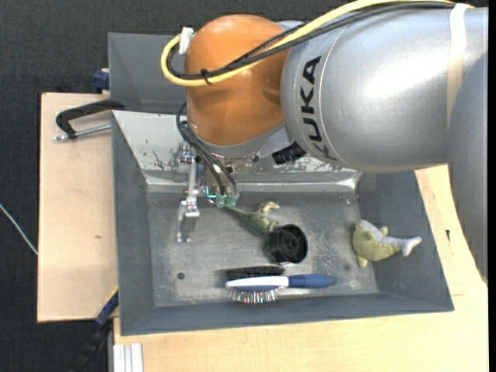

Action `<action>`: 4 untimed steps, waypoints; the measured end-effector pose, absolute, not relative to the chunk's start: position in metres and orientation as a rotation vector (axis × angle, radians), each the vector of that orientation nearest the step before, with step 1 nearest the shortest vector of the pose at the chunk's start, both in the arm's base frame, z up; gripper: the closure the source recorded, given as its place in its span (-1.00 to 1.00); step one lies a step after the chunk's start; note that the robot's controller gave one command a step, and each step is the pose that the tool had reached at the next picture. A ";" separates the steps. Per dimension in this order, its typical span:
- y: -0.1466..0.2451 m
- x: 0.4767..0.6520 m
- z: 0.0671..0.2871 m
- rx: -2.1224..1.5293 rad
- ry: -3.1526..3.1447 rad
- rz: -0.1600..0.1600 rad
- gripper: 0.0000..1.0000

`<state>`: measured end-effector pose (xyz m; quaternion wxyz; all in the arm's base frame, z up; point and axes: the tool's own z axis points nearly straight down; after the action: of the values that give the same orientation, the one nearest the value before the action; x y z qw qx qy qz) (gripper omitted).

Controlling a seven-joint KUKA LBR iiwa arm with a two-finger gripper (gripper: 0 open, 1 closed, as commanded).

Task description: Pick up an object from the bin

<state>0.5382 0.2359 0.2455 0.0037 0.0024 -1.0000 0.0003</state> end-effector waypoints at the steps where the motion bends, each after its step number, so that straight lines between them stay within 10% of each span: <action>1: 0.170 0.565 0.129 0.203 -3.128 0.005 -1.00; 2: 0.082 0.538 0.092 0.179 -3.143 -0.001 -1.00; 4: -0.020 0.559 0.073 0.847 -3.036 -0.003 -1.00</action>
Offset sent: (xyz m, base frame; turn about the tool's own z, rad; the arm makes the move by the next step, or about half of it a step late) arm 0.0275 -0.0637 -0.1130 -0.1277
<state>0.5590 -0.0200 0.0730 -0.0053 0.2686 -0.9632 -0.0008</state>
